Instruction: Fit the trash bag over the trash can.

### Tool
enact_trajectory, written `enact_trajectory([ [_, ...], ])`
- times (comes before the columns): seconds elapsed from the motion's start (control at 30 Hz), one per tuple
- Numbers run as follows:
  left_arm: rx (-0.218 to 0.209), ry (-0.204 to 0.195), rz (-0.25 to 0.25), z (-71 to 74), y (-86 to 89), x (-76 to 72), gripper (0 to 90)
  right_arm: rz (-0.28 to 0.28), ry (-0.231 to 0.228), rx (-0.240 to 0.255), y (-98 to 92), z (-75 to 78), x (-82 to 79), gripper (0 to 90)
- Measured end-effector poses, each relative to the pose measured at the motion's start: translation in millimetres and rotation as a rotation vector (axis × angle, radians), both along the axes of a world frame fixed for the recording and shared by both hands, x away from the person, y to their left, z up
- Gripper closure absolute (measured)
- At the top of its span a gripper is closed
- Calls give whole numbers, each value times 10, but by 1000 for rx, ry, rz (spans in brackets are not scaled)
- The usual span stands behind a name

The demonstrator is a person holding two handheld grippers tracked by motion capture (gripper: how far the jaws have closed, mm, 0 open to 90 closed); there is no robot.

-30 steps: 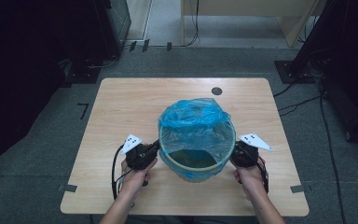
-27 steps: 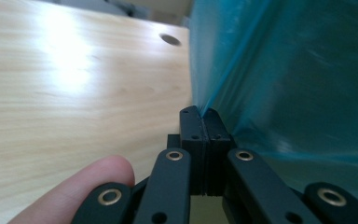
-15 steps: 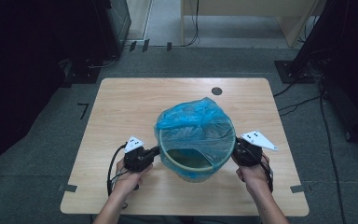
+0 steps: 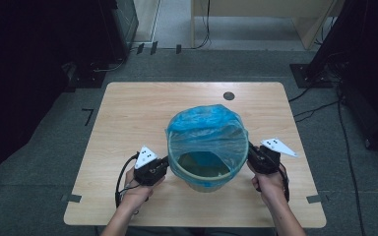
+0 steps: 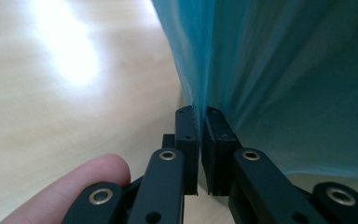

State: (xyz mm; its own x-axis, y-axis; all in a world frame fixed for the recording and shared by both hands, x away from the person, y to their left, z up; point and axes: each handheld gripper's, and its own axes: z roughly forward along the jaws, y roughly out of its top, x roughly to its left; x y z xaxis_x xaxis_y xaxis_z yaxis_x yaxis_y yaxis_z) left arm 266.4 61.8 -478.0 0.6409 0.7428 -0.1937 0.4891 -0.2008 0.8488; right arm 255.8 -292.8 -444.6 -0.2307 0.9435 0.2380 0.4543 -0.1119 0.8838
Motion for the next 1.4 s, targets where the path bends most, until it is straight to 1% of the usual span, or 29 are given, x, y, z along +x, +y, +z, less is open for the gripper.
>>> enact_trajectory([
  [0.03, 3, 2, -3, -7, -11, -4, 837, -3, -31, -3, -8, 55, -29, 814],
  [0.07, 3, -2, -13, -1, -22, -12, 814, -2, -46, -4, -17, 83, -46, 773],
  [0.1, 4, -11, -13, 16, -27, -25, 794, -6, -59, 2, -36, 122, -70, 722],
  [0.13, 5, -15, -10, 27, -24, -34, 781, -10, -66, 16, -61, 160, -95, 692],
  [0.2, -13, -16, -11, 53, -5, -47, 767, -7, -84, 32, -96, 205, -129, 642],
  [0.23, -24, -16, -10, 64, 7, -55, 762, -5, -95, 29, -118, 238, -153, 618],
  [0.3, -22, -18, -3, 72, 19, -77, 763, -3, -123, 21, -158, 317, -207, 575],
  [0.33, -23, -17, -6, 68, 17, -100, 765, -8, -129, 15, -168, 343, -225, 551],
  [0.37, -24, -16, -6, 64, 12, -126, 771, -17, -142, 9, -182, 383, -254, 504],
  [0.47, -21, -23, -21, 56, -6, -211, 776, -41, -159, 6, -190, 460, -318, 458],
  [0.6, -20, -35, -36, 79, -8, -291, 777, -73, -201, 8, -163, 566, -435, 460],
  [0.73, -25, -52, -36, 124, -13, -335, 778, -56, -242, 15, -55, 675, -582, 474],
  [0.83, -34, -54, -37, 154, 3, -333, 763, -18, -268, 6, 66, 737, -683, 483],
  [0.87, -34, -54, -37, 159, 10, -333, 750, 4, -273, 12, 120, 761, -716, 484],
  [0.93, -32, -57, -28, 162, 20, -334, 722, 38, -276, 15, 203, 790, -758, 482],
  [1.0, -31, -59, -17, 163, 36, -327, 700, 80, -282, 3, 307, 809, -806, 478],
  [1.03, -32, -62, -8, 166, 47, -324, 687, 105, -280, -5, 363, 813, -827, 463],
  [1.07, -32, -65, 0, 170, 56, -323, 667, 125, -280, -27, 431, 811, -850, 433],
  [1.1, -31, -70, 4, 174, 67, -319, 641, 116, -280, -55, 486, 807, -867, 355],
  [1.13, -30, -76, 13, 179, 85, -312, 616, 100, -281, -85, 520, 800, -875, 319],
  [1.17, -30, -78, 21, 188, 110, -304, 592, 93, -275, -112, 555, 787, -880, 313],
  [1.2, -39, -76, 32, 200, 152, -289, 575, 98, -266, -123, 577, 769, -880, 316],
  [1.23, -49, -75, 39, 208, 181, -277, 565, 105, -253, -133, 594, 745, -877, 330],
  [1.27, -71, -70, 55, 224, 236, -259, 558, 108, -246, -142, 603, 729, -875, 354],
  [1.3, -86, -69, 65, 234, 267, -249, 554, 105, -239, -160, 615, 702, -865, 386],
  [1.37, -112, -70, 90, 265, 359, -223, 546, 105, -233, -176, 624, 669, -858, 468],
  [1.4, -132, -72, 107, 283, 398, -215, 544, 101, -234, -189, 627, 651, -851, 527],
])
